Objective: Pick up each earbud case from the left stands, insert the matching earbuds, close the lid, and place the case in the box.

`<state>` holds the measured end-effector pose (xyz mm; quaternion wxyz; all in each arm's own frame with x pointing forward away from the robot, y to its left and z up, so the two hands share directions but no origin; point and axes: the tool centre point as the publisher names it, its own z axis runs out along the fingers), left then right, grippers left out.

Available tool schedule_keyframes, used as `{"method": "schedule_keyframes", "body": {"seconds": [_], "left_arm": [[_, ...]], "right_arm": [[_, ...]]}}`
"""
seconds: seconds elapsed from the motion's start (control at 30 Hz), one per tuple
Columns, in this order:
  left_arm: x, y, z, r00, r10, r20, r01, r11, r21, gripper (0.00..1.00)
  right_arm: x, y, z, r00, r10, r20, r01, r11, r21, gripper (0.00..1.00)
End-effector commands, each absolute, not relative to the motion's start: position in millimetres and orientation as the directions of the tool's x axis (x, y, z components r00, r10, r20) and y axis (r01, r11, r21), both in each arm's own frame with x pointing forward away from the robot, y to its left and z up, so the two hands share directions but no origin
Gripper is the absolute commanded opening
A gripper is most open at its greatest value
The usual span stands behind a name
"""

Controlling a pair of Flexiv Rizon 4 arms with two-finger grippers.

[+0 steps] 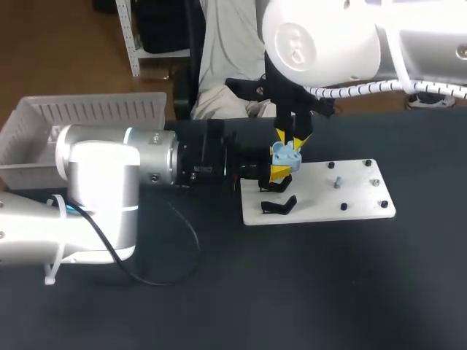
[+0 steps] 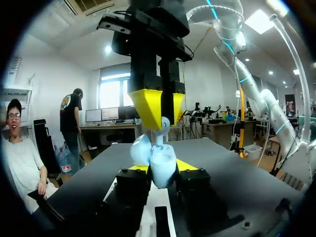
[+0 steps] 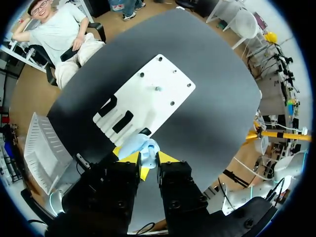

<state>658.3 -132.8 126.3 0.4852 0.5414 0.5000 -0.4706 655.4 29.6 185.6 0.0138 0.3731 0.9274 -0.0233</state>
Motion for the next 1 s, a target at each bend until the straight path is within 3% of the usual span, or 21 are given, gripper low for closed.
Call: {"method": "schedule_keyframes", "body": {"seconds": [0.03, 1.0], "left_arm": [[656.1, -133.3, 125.7, 0.061, 0.082, -0.995, 0.998, -0.020, 0.060, 0.00], [656.1, -133.3, 125.7, 0.061, 0.082, -0.995, 0.998, -0.020, 0.060, 0.00]], "right_arm": [[656.4, 29.4, 184.3, -0.721, 0.691, -0.042, 0.692, 0.721, -0.033, 0.00], [654.4, 29.6, 178.4, -0.728, 0.685, -0.011, 0.685, 0.728, -0.023, 0.00]]}}
